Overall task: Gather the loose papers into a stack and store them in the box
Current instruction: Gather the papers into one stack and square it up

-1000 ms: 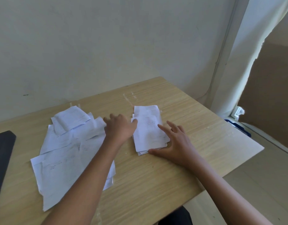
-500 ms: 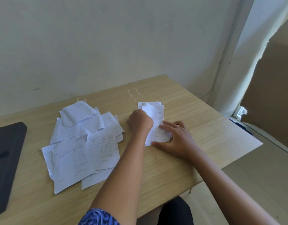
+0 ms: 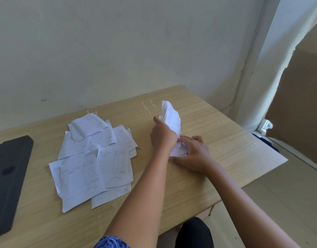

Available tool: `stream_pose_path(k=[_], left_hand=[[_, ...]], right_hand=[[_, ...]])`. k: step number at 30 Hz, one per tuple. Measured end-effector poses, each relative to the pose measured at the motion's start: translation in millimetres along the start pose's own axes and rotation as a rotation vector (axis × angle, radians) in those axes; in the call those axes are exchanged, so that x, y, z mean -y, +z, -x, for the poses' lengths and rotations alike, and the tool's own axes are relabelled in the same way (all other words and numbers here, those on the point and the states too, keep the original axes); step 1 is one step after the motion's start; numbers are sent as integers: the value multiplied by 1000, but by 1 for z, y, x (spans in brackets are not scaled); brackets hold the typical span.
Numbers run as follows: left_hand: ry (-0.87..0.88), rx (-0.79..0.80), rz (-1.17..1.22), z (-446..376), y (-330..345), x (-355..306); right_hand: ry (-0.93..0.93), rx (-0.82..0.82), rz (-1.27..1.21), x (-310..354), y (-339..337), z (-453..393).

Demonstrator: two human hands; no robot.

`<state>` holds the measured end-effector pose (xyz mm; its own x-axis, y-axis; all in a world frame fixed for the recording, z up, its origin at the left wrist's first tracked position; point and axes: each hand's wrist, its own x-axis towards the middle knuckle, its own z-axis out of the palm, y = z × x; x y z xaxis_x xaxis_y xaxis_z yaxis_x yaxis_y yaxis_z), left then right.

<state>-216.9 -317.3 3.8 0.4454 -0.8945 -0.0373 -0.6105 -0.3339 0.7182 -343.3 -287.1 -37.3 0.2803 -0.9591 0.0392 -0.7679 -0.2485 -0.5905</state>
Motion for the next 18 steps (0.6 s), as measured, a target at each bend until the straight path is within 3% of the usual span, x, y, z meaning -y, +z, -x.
stream_pose_path(k=[4,9,13,18], left_hand=[[-61,-58,200,-5,-40,30],[-79,-194,393,-2,-128,94],[-141,-305,437,13,-185,149],[-215,-313,332,20,-189,189]], right_hand=[[36,75,-266,32,-5,4],[-12,-3,-655,106,18,-13],[-30,85,-564,150,55,-25],[-51,175,-367,172,92,-18]])
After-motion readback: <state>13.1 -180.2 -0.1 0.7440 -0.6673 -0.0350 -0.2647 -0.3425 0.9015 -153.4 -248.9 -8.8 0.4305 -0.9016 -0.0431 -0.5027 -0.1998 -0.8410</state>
